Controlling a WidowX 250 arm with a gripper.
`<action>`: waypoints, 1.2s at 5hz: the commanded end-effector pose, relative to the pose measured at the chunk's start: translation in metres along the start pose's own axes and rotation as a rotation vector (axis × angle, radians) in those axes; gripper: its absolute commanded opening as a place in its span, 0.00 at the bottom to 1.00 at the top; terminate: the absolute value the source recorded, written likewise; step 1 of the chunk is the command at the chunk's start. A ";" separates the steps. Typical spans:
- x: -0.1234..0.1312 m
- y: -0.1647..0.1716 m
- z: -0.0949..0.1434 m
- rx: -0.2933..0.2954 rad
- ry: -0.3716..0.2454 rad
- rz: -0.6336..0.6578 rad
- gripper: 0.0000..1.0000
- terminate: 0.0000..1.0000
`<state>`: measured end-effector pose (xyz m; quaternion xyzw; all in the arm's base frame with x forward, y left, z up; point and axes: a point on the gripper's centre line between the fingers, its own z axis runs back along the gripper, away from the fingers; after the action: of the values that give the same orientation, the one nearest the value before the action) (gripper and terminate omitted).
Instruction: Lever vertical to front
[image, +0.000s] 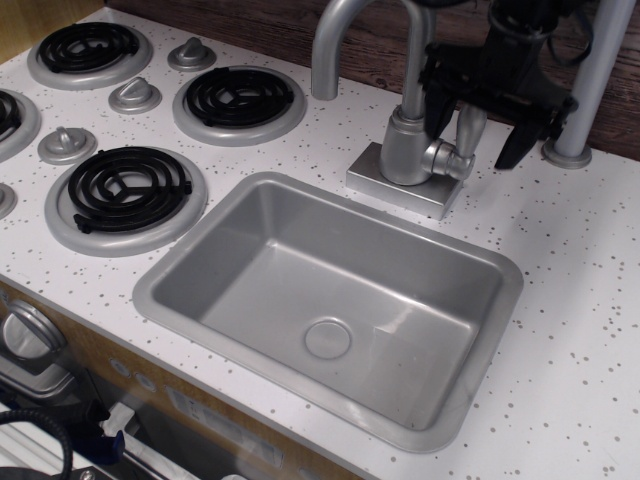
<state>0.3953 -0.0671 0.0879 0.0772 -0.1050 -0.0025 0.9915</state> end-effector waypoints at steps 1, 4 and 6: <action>0.025 0.001 0.019 0.045 -0.142 -0.076 1.00 0.00; 0.035 0.003 0.010 0.046 -0.151 -0.082 0.00 0.00; 0.014 -0.001 0.015 0.026 0.075 0.026 0.00 0.00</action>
<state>0.3983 -0.0645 0.0828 0.0903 -0.0061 0.0277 0.9955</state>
